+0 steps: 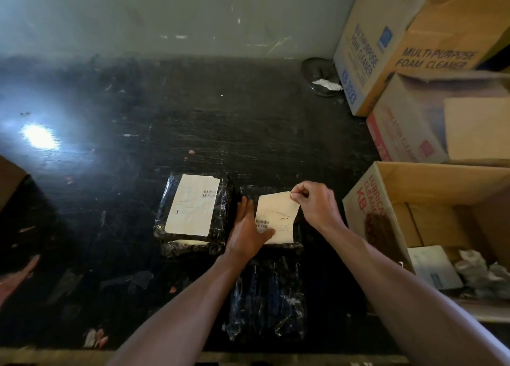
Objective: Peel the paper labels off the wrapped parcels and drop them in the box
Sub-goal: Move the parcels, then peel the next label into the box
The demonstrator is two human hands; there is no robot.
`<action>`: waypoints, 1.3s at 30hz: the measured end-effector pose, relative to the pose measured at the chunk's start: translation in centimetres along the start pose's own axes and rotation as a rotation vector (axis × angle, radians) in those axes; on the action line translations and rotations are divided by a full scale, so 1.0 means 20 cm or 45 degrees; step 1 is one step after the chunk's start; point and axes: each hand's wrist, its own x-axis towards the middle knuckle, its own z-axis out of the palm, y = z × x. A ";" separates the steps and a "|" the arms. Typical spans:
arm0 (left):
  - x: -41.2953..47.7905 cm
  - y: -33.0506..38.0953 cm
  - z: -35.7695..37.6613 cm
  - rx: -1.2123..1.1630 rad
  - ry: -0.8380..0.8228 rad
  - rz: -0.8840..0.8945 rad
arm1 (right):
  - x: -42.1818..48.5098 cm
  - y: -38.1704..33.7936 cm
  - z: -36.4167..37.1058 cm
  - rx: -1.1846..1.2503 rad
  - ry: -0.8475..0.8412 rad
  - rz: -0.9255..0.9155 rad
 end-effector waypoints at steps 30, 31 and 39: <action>-0.18 0.11 -0.07 0.124 0.009 0.195 | -0.08 -0.09 -0.60 0.137 0.359 -0.068; -0.18 0.18 -0.07 0.098 0.029 0.240 | -0.09 -0.07 -0.66 0.131 0.406 -0.064; -0.20 0.82 0.10 0.117 -0.085 0.516 | -0.28 0.22 -1.13 0.087 0.727 0.070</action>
